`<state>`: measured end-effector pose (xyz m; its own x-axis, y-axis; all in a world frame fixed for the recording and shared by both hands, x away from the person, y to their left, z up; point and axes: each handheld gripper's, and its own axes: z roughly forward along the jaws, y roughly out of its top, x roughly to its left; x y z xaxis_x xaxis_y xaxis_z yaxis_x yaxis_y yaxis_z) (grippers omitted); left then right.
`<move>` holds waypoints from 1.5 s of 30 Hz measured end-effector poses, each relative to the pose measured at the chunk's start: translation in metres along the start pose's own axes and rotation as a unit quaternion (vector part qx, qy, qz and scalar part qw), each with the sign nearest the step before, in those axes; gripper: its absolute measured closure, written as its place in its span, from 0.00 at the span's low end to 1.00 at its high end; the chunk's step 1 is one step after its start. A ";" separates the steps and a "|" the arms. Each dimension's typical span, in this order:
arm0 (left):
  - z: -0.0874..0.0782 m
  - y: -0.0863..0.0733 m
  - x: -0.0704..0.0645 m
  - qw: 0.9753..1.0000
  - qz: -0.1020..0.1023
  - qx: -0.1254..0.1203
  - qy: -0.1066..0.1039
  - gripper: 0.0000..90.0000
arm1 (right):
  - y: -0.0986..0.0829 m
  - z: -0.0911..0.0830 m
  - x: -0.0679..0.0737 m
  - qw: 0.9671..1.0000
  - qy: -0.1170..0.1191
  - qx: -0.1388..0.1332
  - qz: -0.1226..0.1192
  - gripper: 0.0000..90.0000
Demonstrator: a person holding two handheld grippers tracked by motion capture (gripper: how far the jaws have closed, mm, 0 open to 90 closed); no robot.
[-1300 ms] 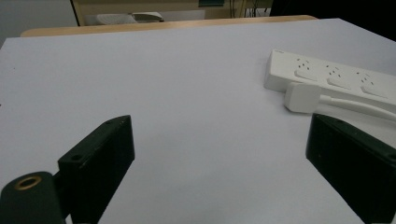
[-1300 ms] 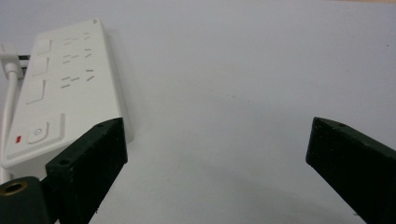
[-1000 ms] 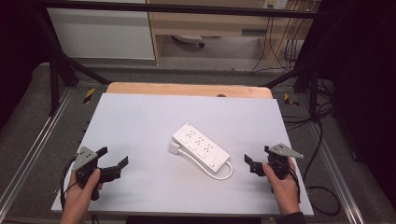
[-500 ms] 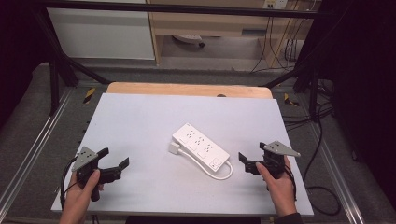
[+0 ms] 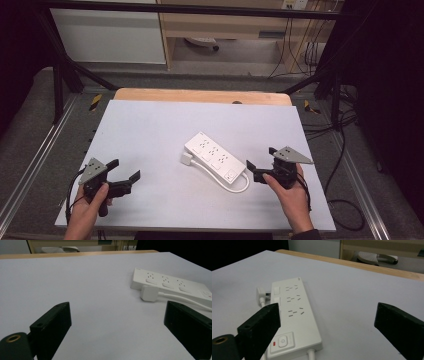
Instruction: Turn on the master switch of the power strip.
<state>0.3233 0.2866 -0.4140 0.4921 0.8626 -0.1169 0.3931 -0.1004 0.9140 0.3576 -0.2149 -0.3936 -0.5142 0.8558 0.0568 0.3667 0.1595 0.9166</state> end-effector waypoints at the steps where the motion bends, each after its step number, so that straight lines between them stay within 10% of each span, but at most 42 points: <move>1: 0.000 0.000 -0.001 1.000 0.000 0.001 -0.002 0.08 | 0.001 0.000 0.002 1.000 0.002 -0.002 -0.004 0.10; 23: 0.003 -0.001 -0.002 1.000 -0.001 0.005 -0.002 0.08 | 0.015 0.027 0.030 0.997 0.056 -0.010 -0.054 0.83; 45: 0.003 -0.001 0.004 1.000 -0.015 -0.003 0.003 0.08 | 0.000 0.044 0.050 0.994 0.088 0.027 -0.056 1.00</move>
<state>0.3271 0.2893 -0.4161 0.4751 0.8685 -0.1414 0.4034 -0.0721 0.9122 0.3658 -0.1502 -0.4083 -0.6799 0.7328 0.0274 0.3371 0.2792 0.8991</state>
